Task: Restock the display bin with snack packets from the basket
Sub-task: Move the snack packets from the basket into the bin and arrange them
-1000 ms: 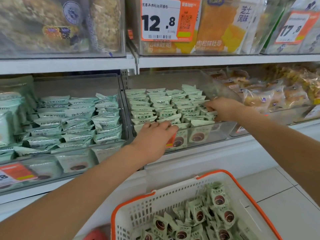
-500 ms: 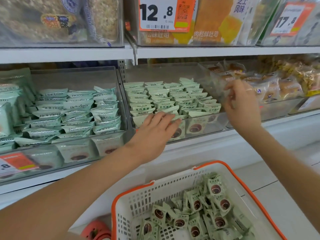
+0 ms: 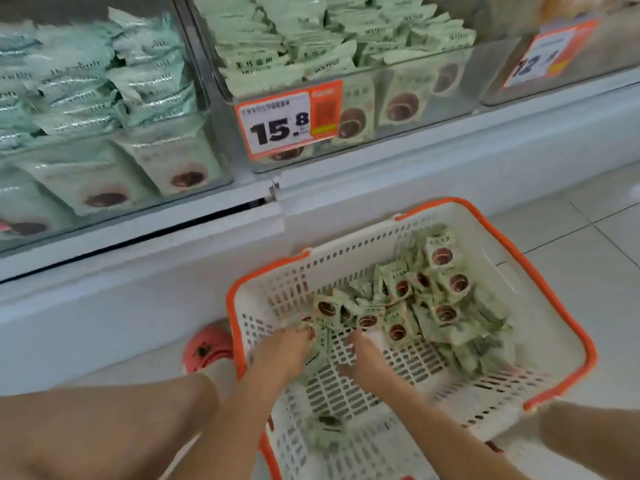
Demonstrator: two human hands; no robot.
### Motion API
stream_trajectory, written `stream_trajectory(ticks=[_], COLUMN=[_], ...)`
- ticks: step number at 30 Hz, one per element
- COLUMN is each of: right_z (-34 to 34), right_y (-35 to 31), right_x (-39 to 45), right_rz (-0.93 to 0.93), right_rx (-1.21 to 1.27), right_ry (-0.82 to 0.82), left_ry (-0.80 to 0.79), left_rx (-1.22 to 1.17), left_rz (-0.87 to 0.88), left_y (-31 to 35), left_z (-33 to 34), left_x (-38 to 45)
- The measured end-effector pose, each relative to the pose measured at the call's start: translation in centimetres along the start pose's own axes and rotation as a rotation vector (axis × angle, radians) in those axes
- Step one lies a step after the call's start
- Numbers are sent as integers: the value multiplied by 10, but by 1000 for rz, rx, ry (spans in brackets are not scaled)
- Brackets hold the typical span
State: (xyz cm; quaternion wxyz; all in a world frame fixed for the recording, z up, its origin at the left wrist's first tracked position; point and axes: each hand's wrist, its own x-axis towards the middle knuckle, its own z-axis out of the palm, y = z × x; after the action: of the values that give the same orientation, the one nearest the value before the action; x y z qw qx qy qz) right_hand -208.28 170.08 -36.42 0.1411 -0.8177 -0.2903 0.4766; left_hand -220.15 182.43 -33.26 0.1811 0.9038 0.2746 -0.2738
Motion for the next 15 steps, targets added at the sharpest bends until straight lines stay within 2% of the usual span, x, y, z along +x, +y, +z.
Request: stream_trajectory(ticks=[2,3,5,8,11,13,15], right_z=[26,39,60,72,75,70,63], right_y=[-15,-21,-30,-38,-34,-27,-18], right_x=[10,16,26,36,44,42,37], right_rz=[-33,-51,-52,43,141,167,120], right_rx=[89,89,119,199,201,135,96], right_ry=[-148,-146,-50,85,113,50,49], left_ry=[-118,-152,-170,-135,-110,-125,-188], left_rx=[17,19,-23,-86,-134,-259,-556], left_rz=[-50,-72,-119,-194,-266,-321,-405], left_y=[-9,-11,-10,-7,-5,-4,-3], left_z=[16,19,21,22,23,23,22], left_x=[5,8,15,24,25,24,24])
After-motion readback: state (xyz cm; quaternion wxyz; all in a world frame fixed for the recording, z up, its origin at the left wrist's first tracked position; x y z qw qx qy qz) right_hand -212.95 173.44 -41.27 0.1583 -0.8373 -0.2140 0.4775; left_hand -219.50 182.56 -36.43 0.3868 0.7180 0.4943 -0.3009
